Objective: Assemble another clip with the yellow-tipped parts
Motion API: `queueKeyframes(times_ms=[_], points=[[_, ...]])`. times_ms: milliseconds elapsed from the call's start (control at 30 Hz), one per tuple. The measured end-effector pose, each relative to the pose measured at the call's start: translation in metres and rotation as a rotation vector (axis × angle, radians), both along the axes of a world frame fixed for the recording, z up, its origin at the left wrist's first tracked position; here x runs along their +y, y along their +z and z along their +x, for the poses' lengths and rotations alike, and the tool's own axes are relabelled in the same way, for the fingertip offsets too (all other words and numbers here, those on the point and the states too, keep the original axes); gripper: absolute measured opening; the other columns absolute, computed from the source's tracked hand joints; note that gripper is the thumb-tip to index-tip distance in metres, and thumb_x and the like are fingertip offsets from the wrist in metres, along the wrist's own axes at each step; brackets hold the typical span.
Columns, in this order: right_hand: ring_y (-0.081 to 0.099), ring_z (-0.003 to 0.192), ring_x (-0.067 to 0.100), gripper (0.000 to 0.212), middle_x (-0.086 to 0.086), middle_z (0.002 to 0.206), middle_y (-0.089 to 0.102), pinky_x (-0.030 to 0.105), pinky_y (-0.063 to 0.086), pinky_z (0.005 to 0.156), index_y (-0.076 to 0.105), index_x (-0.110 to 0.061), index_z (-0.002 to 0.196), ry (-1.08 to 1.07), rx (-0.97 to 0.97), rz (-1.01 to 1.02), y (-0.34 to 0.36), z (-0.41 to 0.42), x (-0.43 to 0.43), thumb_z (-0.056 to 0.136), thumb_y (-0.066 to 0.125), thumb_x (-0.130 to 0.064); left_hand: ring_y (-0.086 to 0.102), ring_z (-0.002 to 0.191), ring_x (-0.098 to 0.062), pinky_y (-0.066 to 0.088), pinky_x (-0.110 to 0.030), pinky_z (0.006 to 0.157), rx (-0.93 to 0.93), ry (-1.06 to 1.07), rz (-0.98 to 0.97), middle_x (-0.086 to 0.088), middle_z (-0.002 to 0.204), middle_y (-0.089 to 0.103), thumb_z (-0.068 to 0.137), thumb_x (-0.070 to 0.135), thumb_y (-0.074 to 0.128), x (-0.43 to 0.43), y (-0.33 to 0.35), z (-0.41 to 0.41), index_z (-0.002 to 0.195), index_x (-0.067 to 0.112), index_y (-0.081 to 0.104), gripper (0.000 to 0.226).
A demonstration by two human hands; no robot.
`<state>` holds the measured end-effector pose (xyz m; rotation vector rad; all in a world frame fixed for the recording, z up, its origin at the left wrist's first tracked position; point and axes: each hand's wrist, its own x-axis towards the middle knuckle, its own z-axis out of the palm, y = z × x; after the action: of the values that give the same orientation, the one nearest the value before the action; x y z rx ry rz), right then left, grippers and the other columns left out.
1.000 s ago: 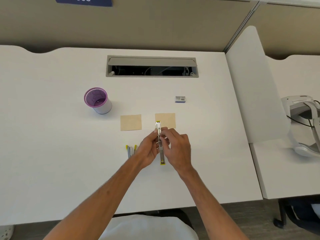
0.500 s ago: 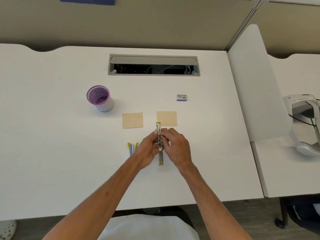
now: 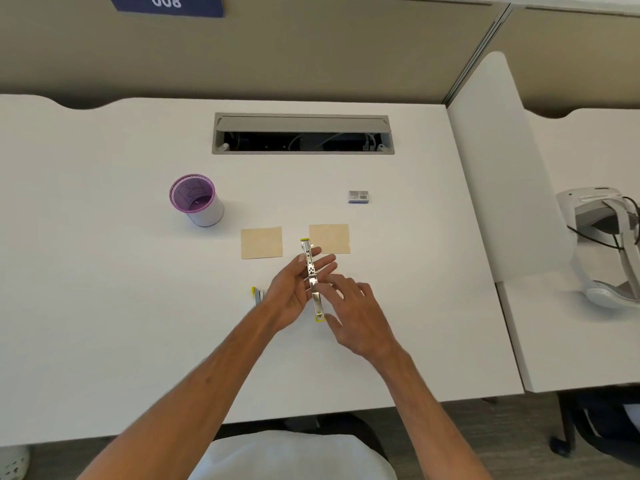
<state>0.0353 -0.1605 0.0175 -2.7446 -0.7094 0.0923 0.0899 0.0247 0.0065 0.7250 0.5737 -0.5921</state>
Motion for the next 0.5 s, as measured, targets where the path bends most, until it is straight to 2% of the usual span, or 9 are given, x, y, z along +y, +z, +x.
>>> queueKeyframes(times_ms=[100, 200, 233, 333, 400, 500], points=[[0.06, 0.121, 0.018, 0.051, -0.005, 0.145, 0.055, 0.039, 0.051, 0.095, 0.057, -0.032, 0.143, 0.019, 0.003, 0.056, 0.005, -0.001, -0.001, 0.094, 0.072, -0.036, 0.069, 0.137, -0.032, 0.064, -0.047, 0.1, 0.006, 0.017, -0.016, -0.018, 0.148, 0.069, 0.119, 0.025, 0.041, -0.001, 0.002, 0.0, 0.155, 0.006, 0.054, 0.043], [0.061, 0.12, 0.013, 0.039, -0.013, 0.138, 0.06, 0.033, 0.048, 0.088, 0.063, -0.033, 0.139, -0.043, 0.012, 0.204, 0.015, -0.001, 0.003, 0.101, 0.066, -0.04, 0.068, 0.138, -0.032, 0.051, -0.052, 0.117, -0.011, -0.018, 0.032, -0.015, 0.149, 0.07, 0.119, 0.026, 0.042, -0.001, 0.003, -0.002, 0.156, 0.008, 0.055, 0.043], [0.061, 0.118, 0.01, 0.035, -0.017, 0.134, 0.06, 0.031, 0.047, 0.087, 0.065, -0.034, 0.137, -0.088, 0.021, 0.269, 0.019, 0.001, 0.004, 0.103, 0.066, -0.04, 0.068, 0.137, -0.032, 0.049, -0.051, 0.119, -0.021, -0.035, 0.059, -0.013, 0.148, 0.07, 0.119, 0.027, 0.042, -0.001, 0.005, -0.003, 0.156, 0.008, 0.055, 0.043], [0.064, 0.108, 0.0, 0.022, -0.022, 0.121, 0.065, 0.028, 0.049, 0.089, 0.07, -0.038, 0.124, -0.265, 0.096, 0.481, 0.03, 0.011, 0.008, 0.104, 0.066, -0.046, 0.069, 0.131, -0.039, 0.053, -0.042, 0.109, -0.039, -0.074, 0.124, -0.012, 0.146, 0.072, 0.118, 0.028, 0.046, -0.003, 0.013, -0.007, 0.153, 0.009, 0.059, 0.042], [0.068, 0.102, 0.004, 0.019, -0.021, 0.113, 0.069, 0.024, 0.048, 0.084, 0.073, -0.04, 0.117, -0.361, 0.152, 0.598, 0.036, 0.018, 0.011, 0.103, 0.065, -0.05, 0.068, 0.135, -0.042, 0.054, -0.045, 0.115, -0.027, -0.079, 0.147, -0.019, 0.146, 0.07, 0.116, 0.024, 0.05, -0.005, 0.018, -0.008, 0.148, 0.009, 0.064, 0.038], [0.07, 0.095, 0.01, 0.016, -0.021, 0.107, 0.075, 0.015, 0.045, 0.07, 0.074, -0.04, 0.107, -0.515, 0.238, 0.775, 0.039, 0.029, 0.016, 0.099, 0.067, -0.052, 0.063, 0.142, -0.041, 0.044, -0.05, 0.126, -0.023, -0.094, 0.158, -0.025, 0.151, 0.064, 0.117, 0.021, 0.049, -0.007, 0.023, -0.01, 0.149, 0.006, 0.064, 0.039]])
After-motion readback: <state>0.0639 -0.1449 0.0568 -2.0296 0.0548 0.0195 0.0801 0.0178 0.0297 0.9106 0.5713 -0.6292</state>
